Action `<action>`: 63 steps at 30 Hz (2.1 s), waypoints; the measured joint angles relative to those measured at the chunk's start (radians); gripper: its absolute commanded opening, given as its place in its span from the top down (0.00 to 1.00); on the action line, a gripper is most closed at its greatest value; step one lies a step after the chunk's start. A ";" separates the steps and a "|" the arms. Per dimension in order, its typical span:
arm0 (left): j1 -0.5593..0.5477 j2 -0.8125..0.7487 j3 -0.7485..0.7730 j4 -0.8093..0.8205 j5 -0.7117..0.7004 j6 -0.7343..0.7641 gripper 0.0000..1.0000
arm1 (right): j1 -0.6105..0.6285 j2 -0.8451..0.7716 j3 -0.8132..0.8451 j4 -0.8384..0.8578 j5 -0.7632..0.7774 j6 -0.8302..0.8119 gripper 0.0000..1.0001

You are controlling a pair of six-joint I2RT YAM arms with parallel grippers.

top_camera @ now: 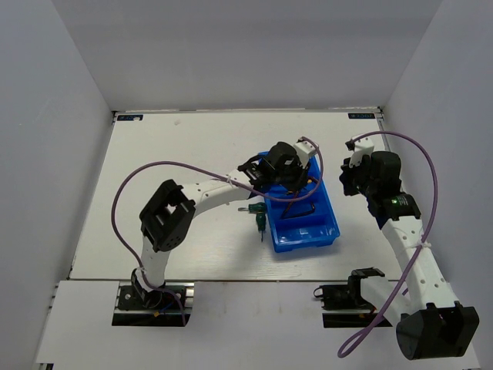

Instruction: Sort the tools into containers

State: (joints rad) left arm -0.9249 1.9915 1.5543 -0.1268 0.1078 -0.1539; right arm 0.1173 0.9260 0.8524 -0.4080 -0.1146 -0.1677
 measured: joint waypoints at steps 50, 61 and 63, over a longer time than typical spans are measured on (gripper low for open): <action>0.636 -0.407 -0.650 -0.496 -0.253 -0.119 0.59 | -0.012 0.064 0.000 -0.016 -0.161 -0.002 0.66; 0.649 -0.362 -0.631 -0.495 -0.238 -0.090 0.74 | -0.012 0.064 0.000 -0.016 -0.173 -0.001 0.66; 0.649 -0.359 -0.628 -0.494 -0.229 -0.087 0.81 | -0.012 0.063 0.000 -0.016 -0.174 -0.001 0.66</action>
State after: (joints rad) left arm -0.2760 1.6329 0.9268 -0.6212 -0.1211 -0.2405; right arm 0.1051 0.9890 0.8524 -0.4244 -0.2882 -0.1688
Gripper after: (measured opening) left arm 0.244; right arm 0.340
